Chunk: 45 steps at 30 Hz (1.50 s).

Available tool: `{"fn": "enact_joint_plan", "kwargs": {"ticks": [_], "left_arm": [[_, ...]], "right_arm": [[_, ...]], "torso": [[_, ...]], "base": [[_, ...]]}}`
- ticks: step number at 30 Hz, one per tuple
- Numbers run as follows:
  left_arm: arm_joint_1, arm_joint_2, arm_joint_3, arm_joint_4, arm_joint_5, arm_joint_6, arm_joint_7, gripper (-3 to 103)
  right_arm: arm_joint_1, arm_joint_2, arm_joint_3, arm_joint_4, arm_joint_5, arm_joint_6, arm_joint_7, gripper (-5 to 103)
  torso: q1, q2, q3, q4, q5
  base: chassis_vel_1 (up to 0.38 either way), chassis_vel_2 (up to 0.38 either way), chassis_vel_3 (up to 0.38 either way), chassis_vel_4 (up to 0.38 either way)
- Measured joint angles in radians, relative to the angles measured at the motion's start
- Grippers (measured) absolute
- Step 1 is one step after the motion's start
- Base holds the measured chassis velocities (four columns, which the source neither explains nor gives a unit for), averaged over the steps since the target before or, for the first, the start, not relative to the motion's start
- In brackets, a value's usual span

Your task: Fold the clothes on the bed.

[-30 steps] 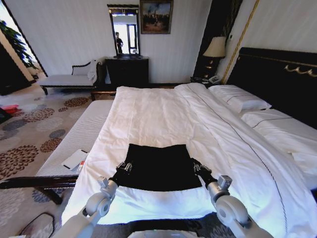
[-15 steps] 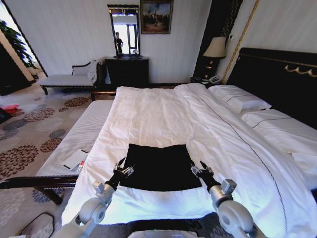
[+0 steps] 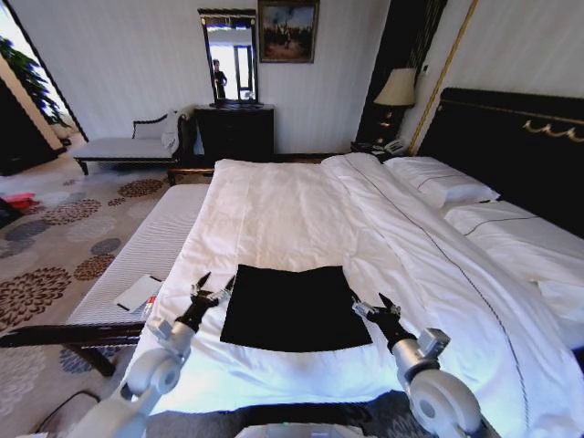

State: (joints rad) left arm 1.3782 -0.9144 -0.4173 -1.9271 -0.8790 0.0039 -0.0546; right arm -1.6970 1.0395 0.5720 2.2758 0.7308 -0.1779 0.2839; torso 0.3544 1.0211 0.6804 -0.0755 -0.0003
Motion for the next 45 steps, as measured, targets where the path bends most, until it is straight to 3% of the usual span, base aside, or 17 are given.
{"fn": "enact_joint_plan", "kwargs": {"ticks": [1,4,6,10,14,16,19,21,28,40,44,45], "left_arm": [[-0.023,0.005,0.006,0.014,-0.038,0.049,-0.013,100],[-0.132,0.008,0.049,0.089,-0.094,0.112,-0.024,100],[-0.163,0.007,0.063,0.111,-0.105,0.121,-0.026,100],[-0.361,-0.013,0.198,0.268,-0.164,0.15,-0.031,100],[-0.475,-0.037,0.288,0.368,-0.175,0.155,-0.026,103],[-0.573,-0.066,0.36,0.454,-0.175,0.154,-0.014,97],[-0.619,-0.083,0.394,0.493,-0.183,0.154,-0.007,93],[-0.662,-0.102,0.429,0.54,-0.189,0.153,0.0,82],[-0.651,-0.108,0.447,0.562,-0.221,0.158,0.0,63],[-0.599,-0.096,0.439,0.537,-0.223,0.164,-0.001,61],[-0.602,-0.103,0.438,0.534,-0.223,0.164,-0.007,41],[-0.602,-0.103,0.438,0.534,-0.223,0.164,-0.007,41]], "right_arm": [[-0.003,0.0,0.003,-0.004,-0.004,0.0,0.0,100],[-0.009,-0.001,0.019,-0.017,-0.006,0.0,0.0,100],[-0.01,-0.003,0.022,-0.018,-0.006,0.0,0.001,100],[-0.014,-0.015,0.045,-0.02,0.004,-0.002,0.006,100],[-0.018,-0.02,0.056,-0.023,0.008,-0.005,0.01,100],[-0.024,-0.023,0.066,-0.026,0.01,-0.007,0.013,100],[-0.025,-0.023,0.072,-0.027,0.013,-0.008,0.014,100],[-0.024,-0.023,0.077,-0.031,0.016,-0.011,0.019,100],[-0.016,-0.027,0.086,-0.034,0.025,-0.02,0.028,100],[-0.008,-0.034,0.089,-0.036,0.036,-0.025,0.037,100],[-0.011,-0.039,0.094,-0.036,0.038,-0.026,0.041,100],[-0.011,-0.039,0.094,-0.036,0.038,-0.026,0.041,100]], "torso": [[0.0,0.0,0.0,0.0002,0.0002],[0.0,0.0,0.0,0.0,0.0003],[0.0,0.0,0.0,-0.0003,0.0003],[0.0,0.0,0.0,0.0001,0.0002],[0.0,0.0,0.0,-0.0001,0.0004],[0.0,0.0,0.0,-0.0002,0.0003],[0.0,0.0,0.0,-0.0002,0.0003],[0.0,0.0,0.0,-0.0002,0.0005],[0.0,0.0,0.0,0.0002,0.0002],[0.0,0.0,0.0,0.0001,0.0003],[0.0,0.0,0.0,-0.0002,0.0002],[0.0,0.0,0.0,-0.0002,0.0002]], "base": [[0.0,0.0,0.0,0.0],[0.0,0.0,0.0,0.0],[0.0,0.0,0.0,0.0],[0.0,0.0,0.0,0.0],[0.0,0.0,0.0,0.0],[0.0,0.0,0.0,0.0],[0.0,0.0,0.0,0.0],[0.0,0.0,0.0,0.0],[0.0,0.0,0.0,0.0],[0.0,0.0,0.0,0.0],[0.0,0.0,0.0,0.0],[0.0,0.0,0.0,0.0]]}}
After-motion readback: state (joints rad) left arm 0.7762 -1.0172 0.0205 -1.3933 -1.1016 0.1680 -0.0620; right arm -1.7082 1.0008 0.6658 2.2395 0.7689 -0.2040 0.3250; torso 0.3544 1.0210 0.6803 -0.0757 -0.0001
